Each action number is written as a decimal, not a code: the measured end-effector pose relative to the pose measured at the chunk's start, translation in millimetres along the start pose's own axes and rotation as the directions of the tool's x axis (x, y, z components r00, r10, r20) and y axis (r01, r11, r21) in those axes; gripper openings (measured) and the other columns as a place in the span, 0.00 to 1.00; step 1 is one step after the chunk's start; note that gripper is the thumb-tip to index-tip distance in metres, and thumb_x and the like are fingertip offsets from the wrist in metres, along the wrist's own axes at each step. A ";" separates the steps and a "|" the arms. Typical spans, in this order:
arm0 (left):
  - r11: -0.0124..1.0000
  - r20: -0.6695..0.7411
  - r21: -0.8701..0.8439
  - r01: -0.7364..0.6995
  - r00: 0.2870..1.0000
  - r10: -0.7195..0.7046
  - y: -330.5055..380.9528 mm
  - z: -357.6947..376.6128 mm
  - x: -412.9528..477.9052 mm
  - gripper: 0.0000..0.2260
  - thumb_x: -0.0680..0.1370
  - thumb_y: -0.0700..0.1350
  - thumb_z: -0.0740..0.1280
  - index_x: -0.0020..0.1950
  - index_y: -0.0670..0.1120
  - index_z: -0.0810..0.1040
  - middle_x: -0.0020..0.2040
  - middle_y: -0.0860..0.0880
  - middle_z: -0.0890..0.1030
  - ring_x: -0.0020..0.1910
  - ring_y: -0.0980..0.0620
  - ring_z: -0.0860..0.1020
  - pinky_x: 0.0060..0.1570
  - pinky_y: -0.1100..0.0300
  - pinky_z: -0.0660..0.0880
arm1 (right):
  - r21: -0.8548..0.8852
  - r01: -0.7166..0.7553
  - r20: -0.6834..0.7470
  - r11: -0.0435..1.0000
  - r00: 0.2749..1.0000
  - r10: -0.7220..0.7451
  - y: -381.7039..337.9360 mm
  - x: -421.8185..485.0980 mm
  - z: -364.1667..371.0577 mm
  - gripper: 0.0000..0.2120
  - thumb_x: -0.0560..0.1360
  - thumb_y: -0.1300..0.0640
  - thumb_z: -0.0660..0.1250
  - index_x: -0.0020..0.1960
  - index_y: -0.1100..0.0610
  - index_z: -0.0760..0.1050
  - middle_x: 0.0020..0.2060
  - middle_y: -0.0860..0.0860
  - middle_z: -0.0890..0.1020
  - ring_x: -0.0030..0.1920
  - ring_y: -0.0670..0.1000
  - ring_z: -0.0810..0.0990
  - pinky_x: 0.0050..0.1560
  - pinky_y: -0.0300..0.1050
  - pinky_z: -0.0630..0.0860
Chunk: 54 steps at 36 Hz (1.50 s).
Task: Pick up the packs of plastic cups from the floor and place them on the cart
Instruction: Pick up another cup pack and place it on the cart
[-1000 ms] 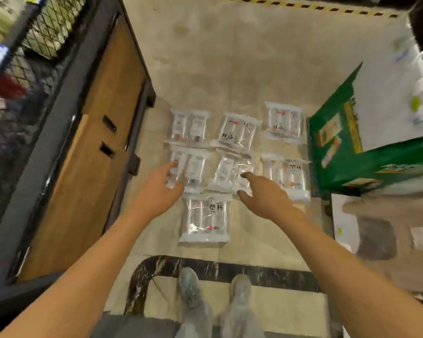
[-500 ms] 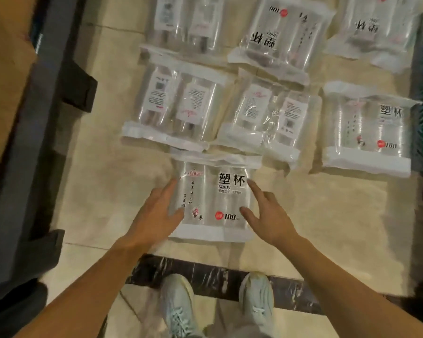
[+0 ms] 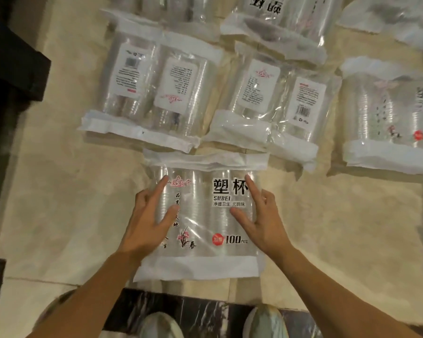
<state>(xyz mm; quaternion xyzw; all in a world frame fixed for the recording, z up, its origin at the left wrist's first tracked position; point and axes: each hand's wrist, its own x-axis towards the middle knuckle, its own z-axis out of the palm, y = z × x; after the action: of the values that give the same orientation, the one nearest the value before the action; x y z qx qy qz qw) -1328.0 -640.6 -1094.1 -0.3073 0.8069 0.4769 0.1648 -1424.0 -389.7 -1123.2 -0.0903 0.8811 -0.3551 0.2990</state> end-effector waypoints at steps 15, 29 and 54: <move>0.987 -0.121 -0.019 -0.159 0.980 0.156 256.3 -248.2 -181.7 0.28 0.79 0.63 0.61 0.73 0.76 0.49 0.76 0.63 0.57 0.75 0.61 0.55 0.74 0.50 0.57 | 0.047 0.143 -0.050 0.989 0.989 -0.141 -331.7 -131.6 -229.7 0.34 0.76 0.32 0.62 0.75 0.26 0.47 0.77 0.45 0.57 0.78 0.47 0.54 0.74 0.58 0.61; 0.943 -0.401 0.056 -0.329 0.857 0.323 516.8 -529.1 -435.4 0.30 0.75 0.71 0.58 0.75 0.71 0.52 0.54 0.45 0.78 0.66 0.43 0.72 0.67 0.48 0.68 | -0.050 0.485 -0.078 0.873 0.869 -0.488 -705.5 -305.6 -462.5 0.34 0.74 0.28 0.59 0.73 0.23 0.45 0.79 0.46 0.57 0.80 0.51 0.51 0.76 0.62 0.57; 0.969 -0.815 -0.243 -0.046 0.552 -0.178 518.2 -601.2 -693.2 0.32 0.77 0.65 0.62 0.78 0.63 0.54 0.79 0.52 0.59 0.76 0.46 0.62 0.73 0.49 0.59 | 0.019 0.885 0.490 0.465 0.397 -0.776 -938.8 -388.2 -425.5 0.42 0.71 0.28 0.64 0.79 0.42 0.56 0.78 0.48 0.62 0.76 0.55 0.63 0.73 0.54 0.62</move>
<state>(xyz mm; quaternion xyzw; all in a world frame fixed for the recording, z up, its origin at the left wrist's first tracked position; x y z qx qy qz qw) -1125.5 -744.7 -65.2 -0.5432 0.7138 0.3607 -0.2556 -1412.9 -688.9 -63.3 -0.6329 0.6603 -0.3153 0.2531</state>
